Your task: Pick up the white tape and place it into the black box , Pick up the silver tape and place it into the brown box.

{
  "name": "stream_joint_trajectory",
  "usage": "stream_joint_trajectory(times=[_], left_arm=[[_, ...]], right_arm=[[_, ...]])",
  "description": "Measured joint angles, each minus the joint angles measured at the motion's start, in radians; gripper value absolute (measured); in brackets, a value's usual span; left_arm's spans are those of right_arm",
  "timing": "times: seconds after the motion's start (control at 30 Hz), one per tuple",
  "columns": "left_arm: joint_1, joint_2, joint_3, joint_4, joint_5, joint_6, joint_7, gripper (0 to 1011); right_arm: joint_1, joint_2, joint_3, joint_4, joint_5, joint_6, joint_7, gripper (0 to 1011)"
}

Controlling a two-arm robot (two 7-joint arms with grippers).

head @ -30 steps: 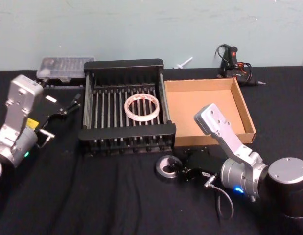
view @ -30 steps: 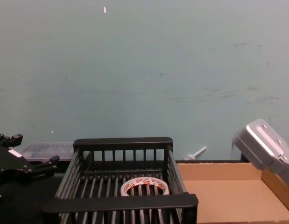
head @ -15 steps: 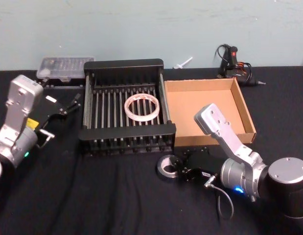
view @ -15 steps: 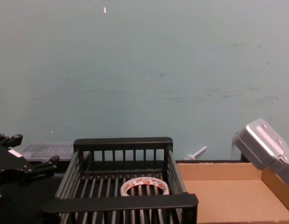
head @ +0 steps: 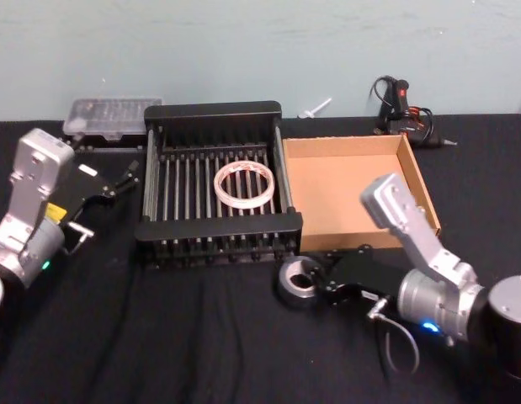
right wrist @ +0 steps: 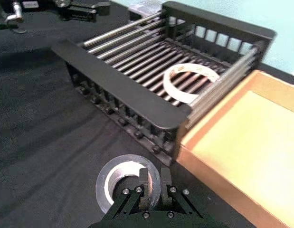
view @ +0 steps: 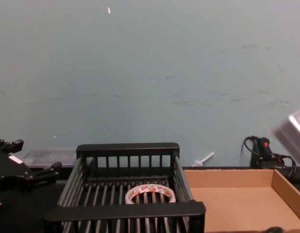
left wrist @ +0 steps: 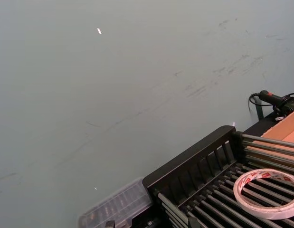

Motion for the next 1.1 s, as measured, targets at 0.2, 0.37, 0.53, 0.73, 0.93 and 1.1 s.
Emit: stream_joint_trajectory(times=[0.2,0.37,0.53,0.73,0.93,1.1], left_arm=[[0.000,0.000,0.000,0.000,0.000,0.000,0.000,1001],[0.000,0.000,0.000,0.000,0.000,0.000,0.000,1001],[0.000,0.000,0.000,0.000,0.000,0.000,0.000,1001],[0.000,0.000,0.000,0.000,0.000,0.000,0.000,1001],[0.000,0.000,0.000,0.000,0.000,0.000,0.000,1001],[0.000,0.000,0.000,0.000,0.000,0.000,0.000,1001]], right_arm=[[-0.053,0.025,0.057,-0.038,0.032,-0.019,-0.036,156],[-0.089,0.039,0.099,-0.064,0.050,-0.032,-0.062,156],[-0.120,0.047,0.141,-0.086,0.061,-0.050,-0.092,156],[-0.125,0.033,0.175,-0.088,0.065,-0.065,-0.124,156],[-0.099,0.008,0.192,-0.069,0.056,-0.082,-0.147,156],[-0.063,-0.017,0.199,-0.045,0.039,-0.092,-0.162,156]])
